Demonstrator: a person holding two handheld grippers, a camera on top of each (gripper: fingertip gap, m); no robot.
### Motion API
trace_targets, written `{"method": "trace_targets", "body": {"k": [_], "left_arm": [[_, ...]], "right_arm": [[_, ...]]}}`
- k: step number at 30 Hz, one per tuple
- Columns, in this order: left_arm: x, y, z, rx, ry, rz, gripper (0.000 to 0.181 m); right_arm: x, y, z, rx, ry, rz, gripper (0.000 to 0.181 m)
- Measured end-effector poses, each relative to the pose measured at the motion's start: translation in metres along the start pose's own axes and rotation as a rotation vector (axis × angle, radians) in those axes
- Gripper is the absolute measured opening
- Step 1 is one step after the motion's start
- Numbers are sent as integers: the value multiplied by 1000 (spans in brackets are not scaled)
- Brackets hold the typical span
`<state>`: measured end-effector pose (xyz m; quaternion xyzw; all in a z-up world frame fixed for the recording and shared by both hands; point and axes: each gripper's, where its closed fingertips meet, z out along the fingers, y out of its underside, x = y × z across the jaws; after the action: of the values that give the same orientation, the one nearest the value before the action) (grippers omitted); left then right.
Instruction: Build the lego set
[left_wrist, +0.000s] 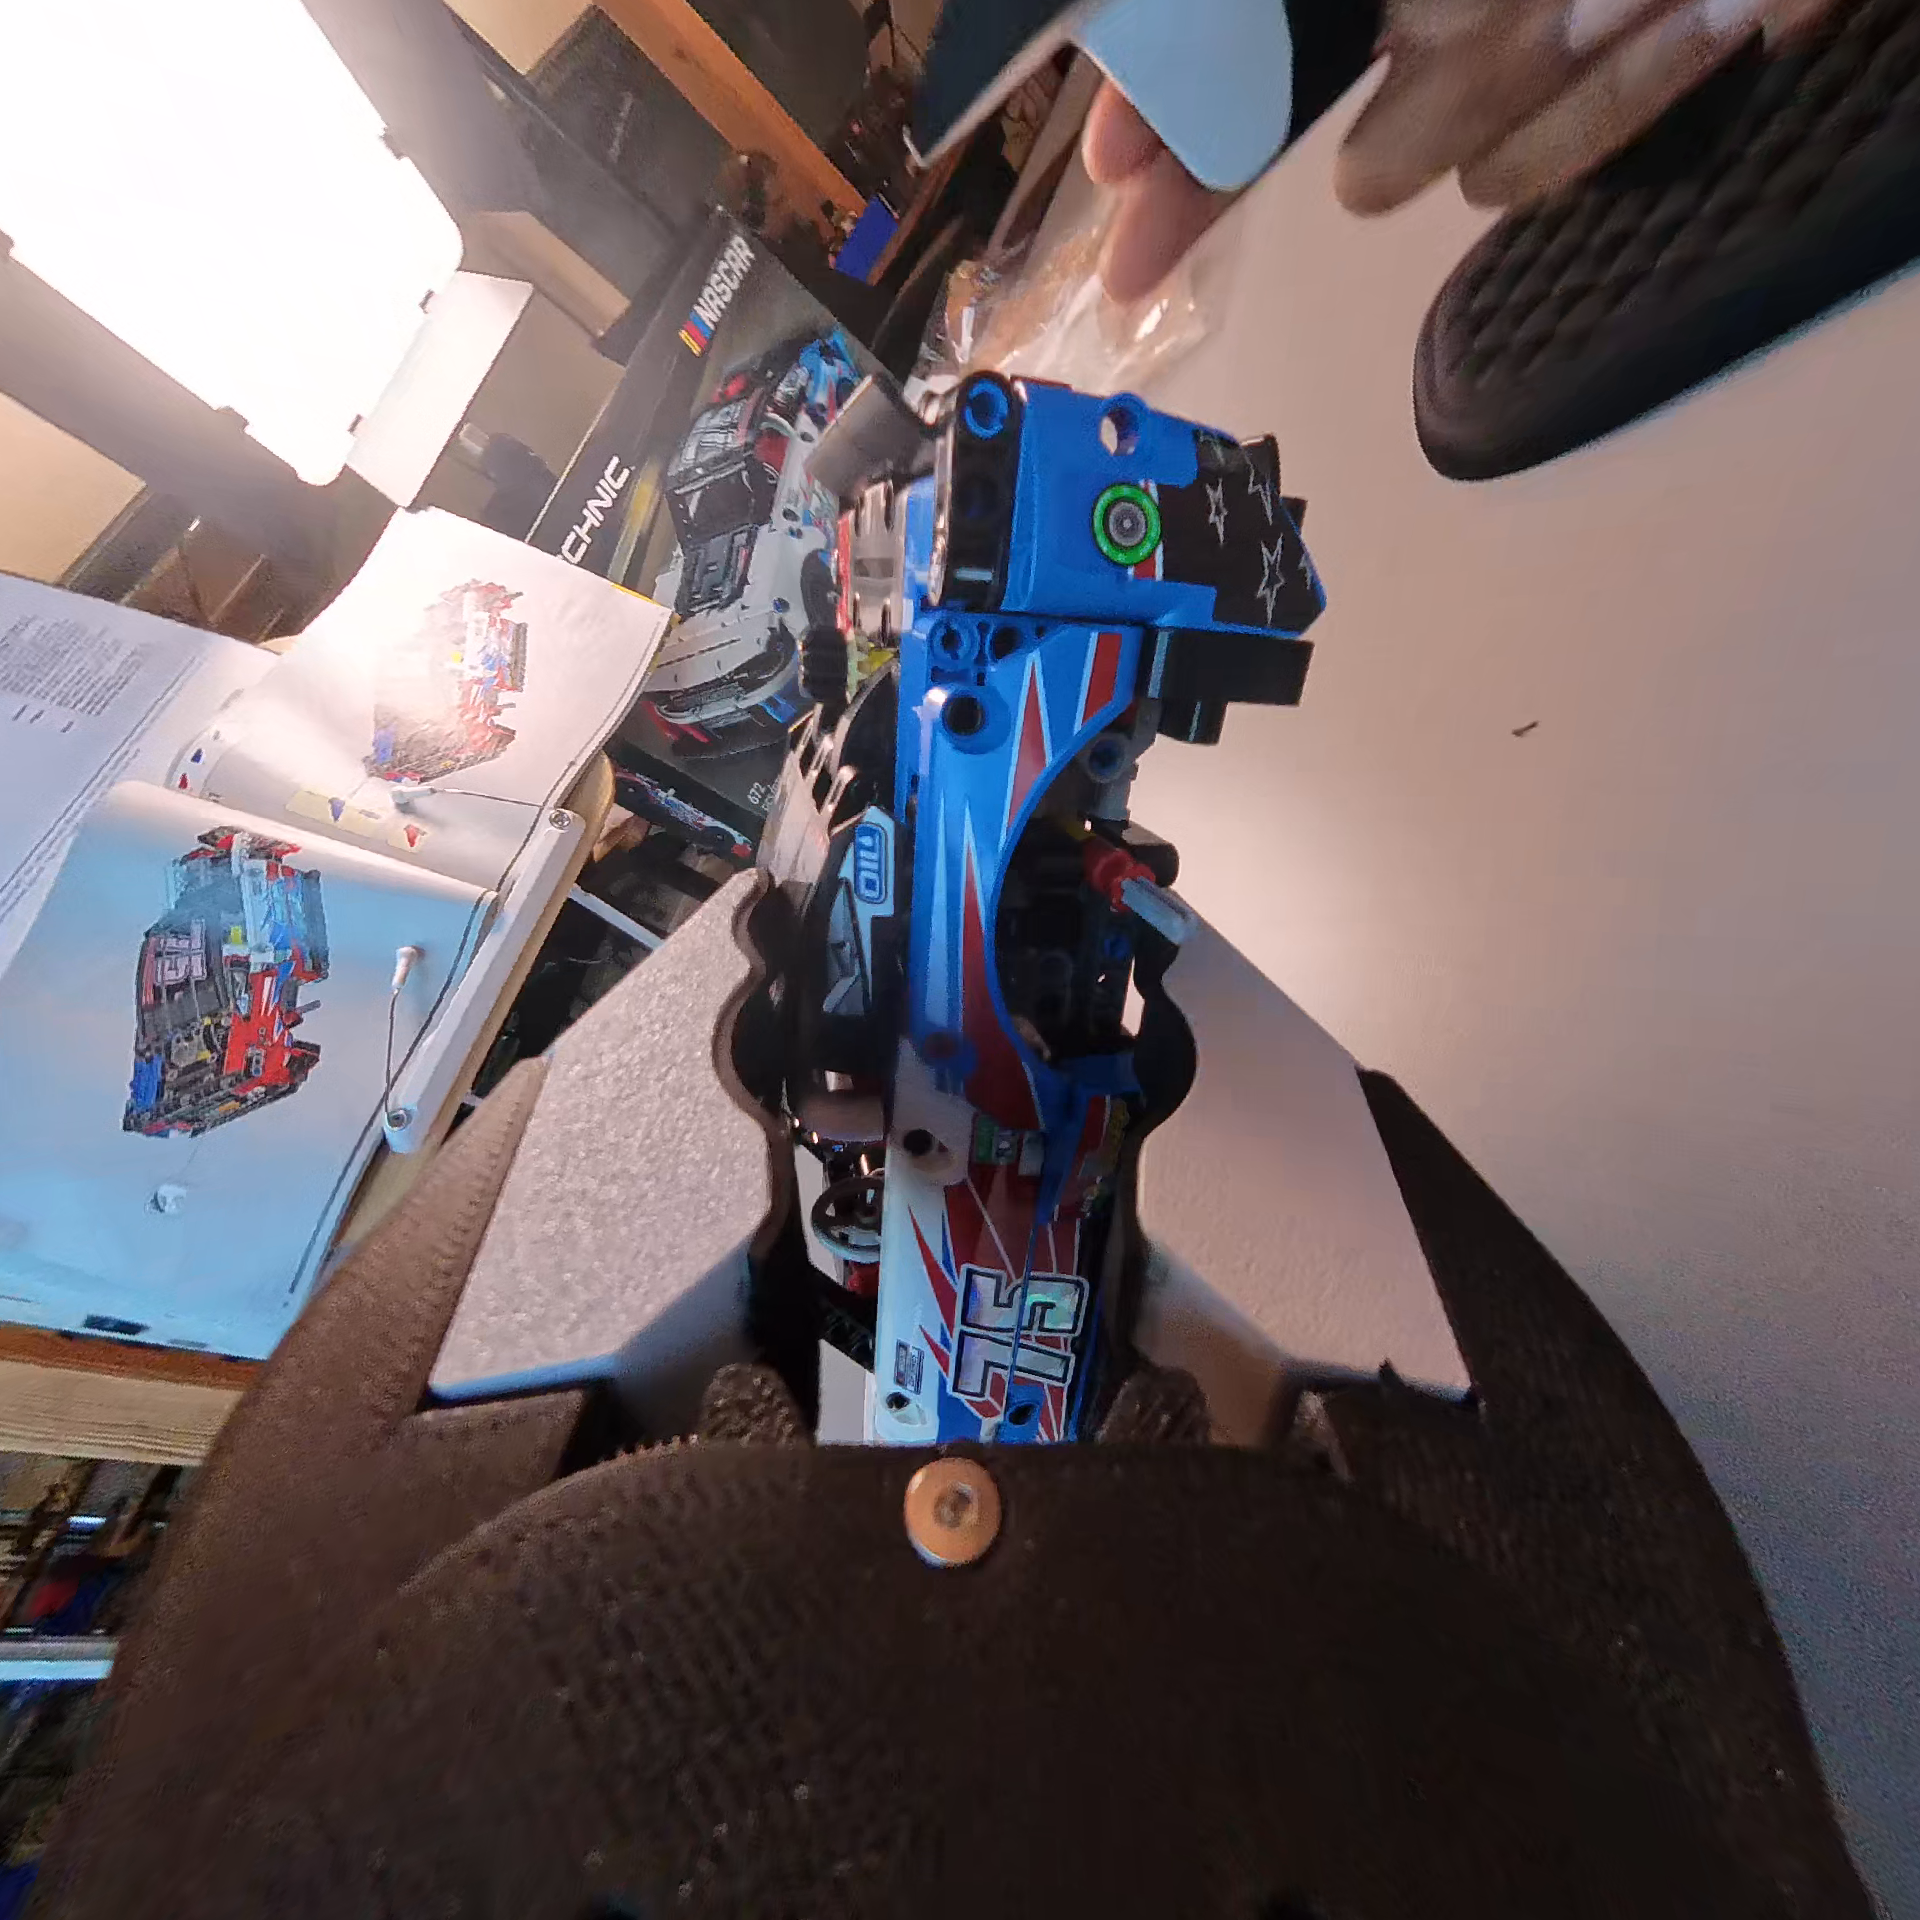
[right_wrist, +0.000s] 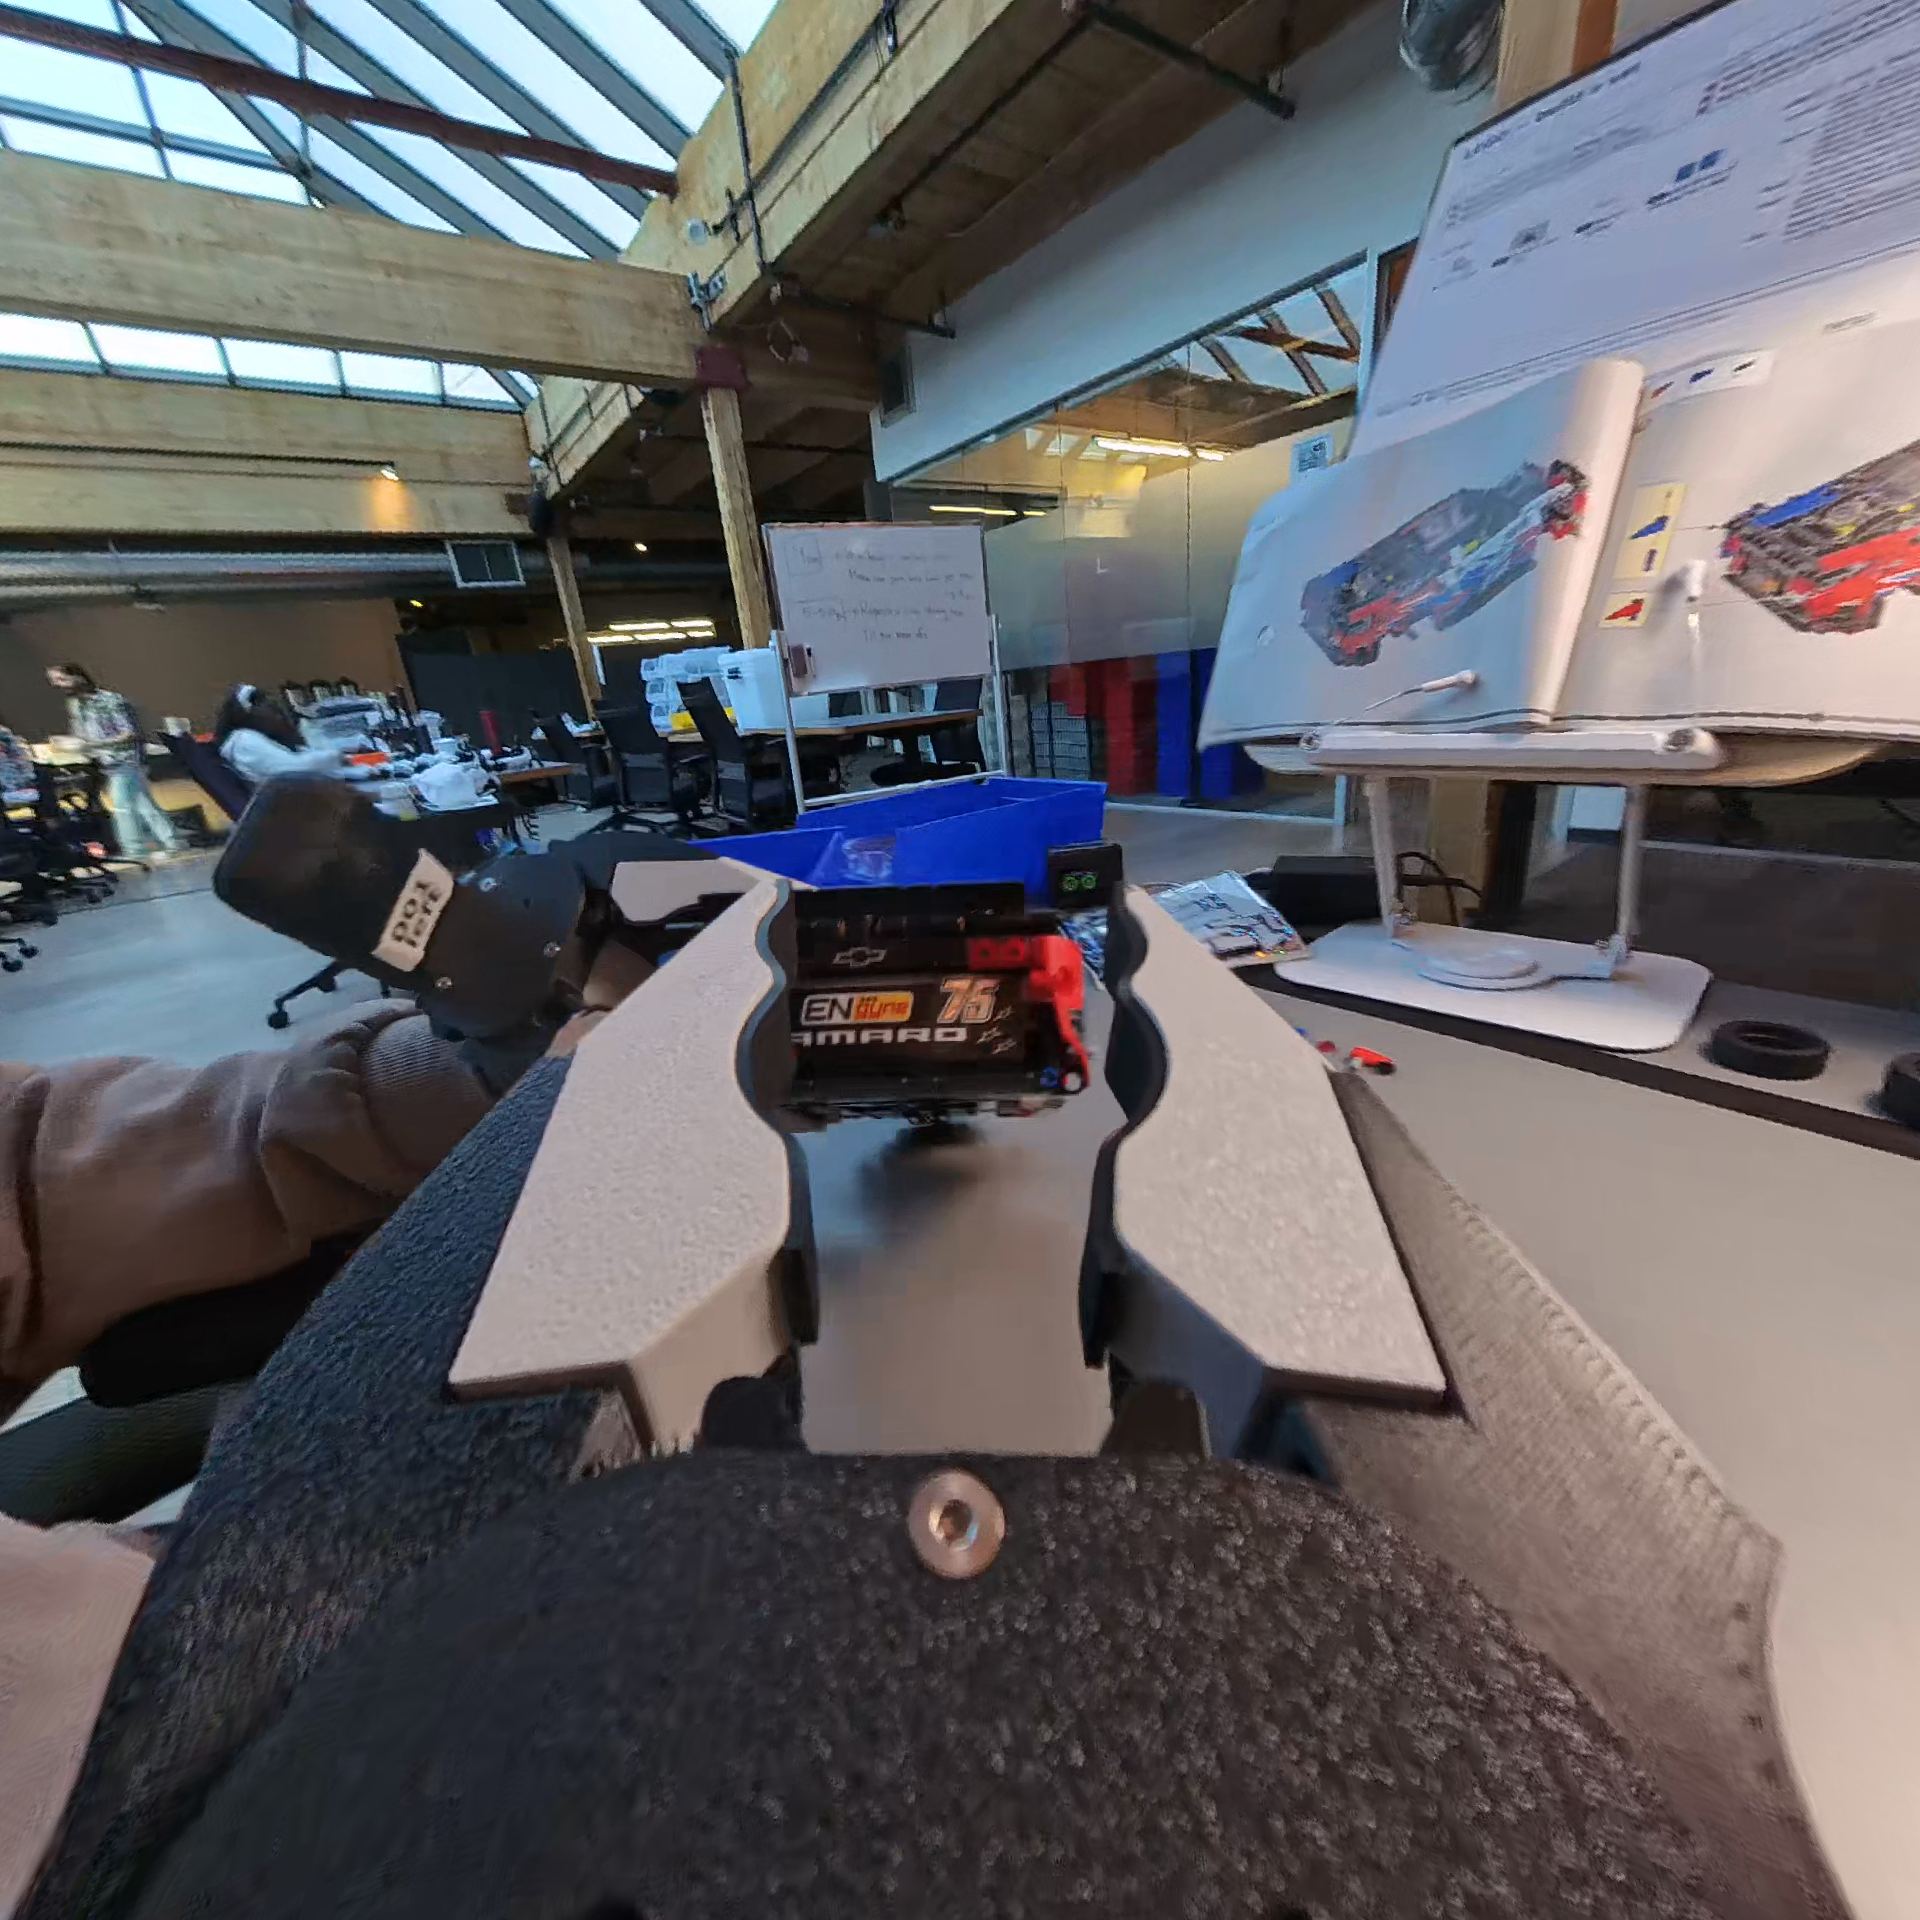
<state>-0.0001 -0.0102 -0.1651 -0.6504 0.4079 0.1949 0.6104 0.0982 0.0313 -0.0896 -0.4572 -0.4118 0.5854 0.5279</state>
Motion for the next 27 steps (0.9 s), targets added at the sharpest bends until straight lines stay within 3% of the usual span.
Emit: {"method": "trace_targets", "body": {"k": [1,4,7,9,12,17,23,27], "left_arm": [[5,2,7,-20,11,41,67],[23,15,31,-99,58,202,67],[41,31,54,-160,103,349,67],[48,42,67,-184,116,451,67],[53,49,81,-160,128,553,67],[49,48,106,-100,150,589,68],[40,57,117,-82,255,660,74],[20,76,105,-188,289,682,86]], "right_arm": [[15,0,-6,-35,34,-13,48],[57,21,-20,-241,101,-95,41],[83,57,-28,-480,45,-171,41],[97,74,-30,-557,0,-237,40],[112,91,-24,-598,-71,-259,40],[105,116,-22,-659,-300,-131,49],[116,141,-24,-750,-326,-246,61],[115,153,-14,-807,-330,-389,61]]}}
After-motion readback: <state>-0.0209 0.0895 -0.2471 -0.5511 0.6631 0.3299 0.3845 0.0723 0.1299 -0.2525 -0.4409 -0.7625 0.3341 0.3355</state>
